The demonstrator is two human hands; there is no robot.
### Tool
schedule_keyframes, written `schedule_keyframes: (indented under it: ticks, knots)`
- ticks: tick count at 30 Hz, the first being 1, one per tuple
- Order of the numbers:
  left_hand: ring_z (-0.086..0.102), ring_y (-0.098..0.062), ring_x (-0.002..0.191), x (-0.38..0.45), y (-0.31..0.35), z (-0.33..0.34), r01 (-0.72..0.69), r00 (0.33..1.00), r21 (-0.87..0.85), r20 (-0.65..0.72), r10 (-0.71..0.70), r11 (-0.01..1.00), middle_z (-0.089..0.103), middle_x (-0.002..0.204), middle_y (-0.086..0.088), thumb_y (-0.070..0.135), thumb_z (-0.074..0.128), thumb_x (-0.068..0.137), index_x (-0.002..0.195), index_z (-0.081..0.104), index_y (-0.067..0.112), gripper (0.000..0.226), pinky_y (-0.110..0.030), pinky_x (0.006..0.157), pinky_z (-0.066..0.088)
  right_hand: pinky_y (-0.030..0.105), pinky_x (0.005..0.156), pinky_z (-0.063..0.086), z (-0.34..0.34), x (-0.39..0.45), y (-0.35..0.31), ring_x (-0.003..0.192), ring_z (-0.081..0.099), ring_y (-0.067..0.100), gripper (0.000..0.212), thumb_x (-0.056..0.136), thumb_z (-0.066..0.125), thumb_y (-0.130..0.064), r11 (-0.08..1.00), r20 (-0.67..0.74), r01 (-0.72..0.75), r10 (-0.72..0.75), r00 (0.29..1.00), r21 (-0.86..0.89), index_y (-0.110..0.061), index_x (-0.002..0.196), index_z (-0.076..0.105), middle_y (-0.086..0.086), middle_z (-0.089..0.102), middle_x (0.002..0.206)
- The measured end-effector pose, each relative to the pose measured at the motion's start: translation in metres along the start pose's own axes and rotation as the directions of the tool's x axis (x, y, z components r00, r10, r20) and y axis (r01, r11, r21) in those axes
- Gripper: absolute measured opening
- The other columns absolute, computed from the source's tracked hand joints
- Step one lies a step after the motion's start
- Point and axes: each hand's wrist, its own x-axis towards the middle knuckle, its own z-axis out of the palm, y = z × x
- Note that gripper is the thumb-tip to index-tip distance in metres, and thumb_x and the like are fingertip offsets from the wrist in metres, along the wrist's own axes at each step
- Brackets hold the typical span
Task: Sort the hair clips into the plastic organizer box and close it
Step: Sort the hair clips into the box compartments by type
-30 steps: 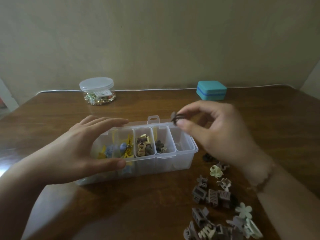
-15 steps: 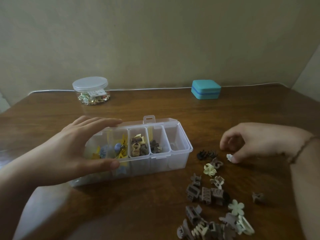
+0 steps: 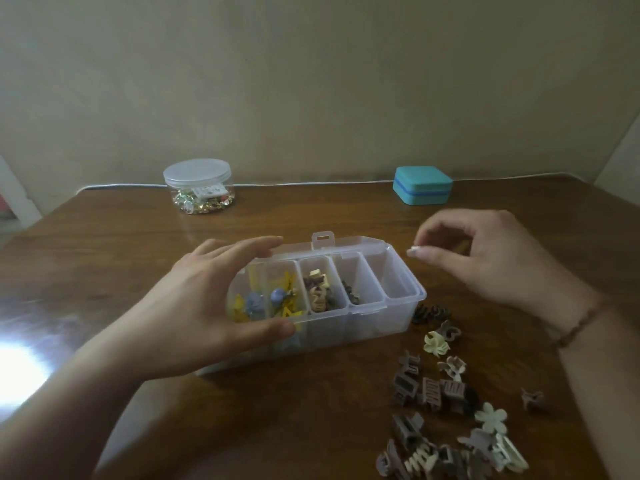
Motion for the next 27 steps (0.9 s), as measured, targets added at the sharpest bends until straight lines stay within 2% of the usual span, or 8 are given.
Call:
schedule_keyframes:
  ticks: [3, 6, 11, 15, 20, 24, 25, 27]
  knots:
    - [0.038, -0.001, 0.126, -0.001, 0.002, 0.0, -0.001, 1.0, -0.036, -0.006, 0.001, 0.999, 0.047, 0.129, 0.033, 0.086, 0.055, 0.056, 0.143, 0.025, 0.053, 0.098, -0.037, 0.104, 0.04, 0.008, 0.065, 0.048, 0.017, 0.0, -0.04, 0.083, 0.063, -0.002, 0.01, 0.083, 0.07, -0.021, 0.966, -0.02, 0.159, -0.158, 0.987, 0.205, -0.028, 0.09, 0.068, -0.013, 0.068, 0.084]
    - [0.037, 0.0, 0.125, 0.0, 0.001, -0.001, 0.006, 1.0, -0.039, 0.018, -0.005, 0.999, 0.04, 0.12, 0.041, 0.084, 0.056, 0.056, 0.142, 0.021, 0.056, 0.097, -0.037, 0.105, 0.039, 0.006, 0.064, 0.045, 0.036, 0.006, -0.073, 0.082, 0.061, -0.005, 0.011, 0.084, 0.069, -0.021, 0.936, 0.041, 0.327, -0.335, 0.941, 0.131, -0.025, 0.094, 0.069, -0.014, 0.067, 0.085]
    - [0.034, 0.003, 0.123, 0.0, 0.001, -0.002, 0.0, 1.0, -0.018, 0.027, 0.0, 1.0, 0.042, 0.124, 0.036, 0.086, 0.052, 0.057, 0.144, 0.02, 0.053, 0.098, -0.031, 0.102, 0.037, 0.031, 0.087, 0.052, 0.049, 0.013, -0.075, 0.102, 0.059, 0.002, 0.018, 0.084, 0.064, -0.037, 0.917, 0.202, 0.384, -0.398, 0.895, 0.103, -0.03, 0.1, 0.07, -0.014, 0.068, 0.1]
    - [0.032, 0.005, 0.122, 0.001, -0.001, -0.001, 0.019, 0.999, -0.008, 0.038, -0.019, 1.0, 0.043, 0.13, 0.035, 0.087, 0.051, 0.058, 0.143, 0.018, 0.056, 0.097, -0.031, 0.102, 0.036, 0.029, 0.071, 0.055, 0.016, 0.007, -0.043, 0.084, 0.064, 0.005, 0.012, 0.081, 0.067, -0.023, 0.955, 0.018, 0.237, -0.244, 0.97, 0.181, -0.032, 0.088, 0.072, -0.014, 0.07, 0.087]
    - [0.033, 0.004, 0.126, 0.001, -0.003, -0.001, 0.048, 0.997, -0.027, 0.062, -0.046, 0.998, 0.043, 0.132, 0.035, 0.09, 0.05, 0.055, 0.141, 0.019, 0.06, 0.096, -0.036, 0.104, 0.04, 0.02, 0.063, 0.051, -0.011, -0.004, -0.014, 0.084, 0.062, 0.004, 0.019, 0.078, 0.072, -0.023, 0.987, 0.335, 0.159, -0.141, 0.932, -0.025, -0.041, 0.082, 0.067, -0.019, 0.065, 0.093]
    - [0.035, 0.004, 0.128, 0.002, -0.004, 0.001, 0.045, 0.998, -0.036, 0.044, -0.043, 0.998, 0.045, 0.133, 0.035, 0.093, 0.05, 0.054, 0.14, 0.022, 0.06, 0.096, -0.039, 0.106, 0.04, 0.017, 0.062, 0.047, -0.026, -0.007, -0.018, 0.076, 0.06, 0.014, 0.01, 0.073, 0.069, -0.019, 0.981, -0.087, 0.192, -0.188, 0.978, 0.038, -0.029, 0.073, 0.067, -0.007, 0.065, 0.078]
    - [0.035, 0.003, 0.129, 0.001, -0.004, 0.001, 0.047, 0.998, -0.04, 0.041, -0.045, 0.998, 0.045, 0.132, 0.036, 0.093, 0.051, 0.054, 0.14, 0.023, 0.06, 0.097, -0.04, 0.106, 0.04, 0.016, 0.063, 0.047, -0.028, -0.007, -0.014, 0.076, 0.061, 0.011, 0.01, 0.073, 0.069, -0.022, 0.988, -0.049, 0.149, -0.148, 0.988, 0.026, -0.031, 0.074, 0.066, -0.008, 0.065, 0.077]
    - [0.036, 0.003, 0.13, 0.001, -0.006, 0.0, 0.051, 0.998, -0.053, 0.037, -0.049, 0.997, 0.046, 0.132, 0.036, 0.095, 0.051, 0.052, 0.14, 0.024, 0.06, 0.098, -0.042, 0.107, 0.04, 0.015, 0.069, 0.05, -0.027, -0.006, -0.004, 0.08, 0.06, 0.002, 0.016, 0.079, 0.071, -0.03, 0.984, 0.31, 0.042, 0.014, 0.951, -0.171, -0.041, 0.088, 0.063, -0.016, 0.064, 0.085]
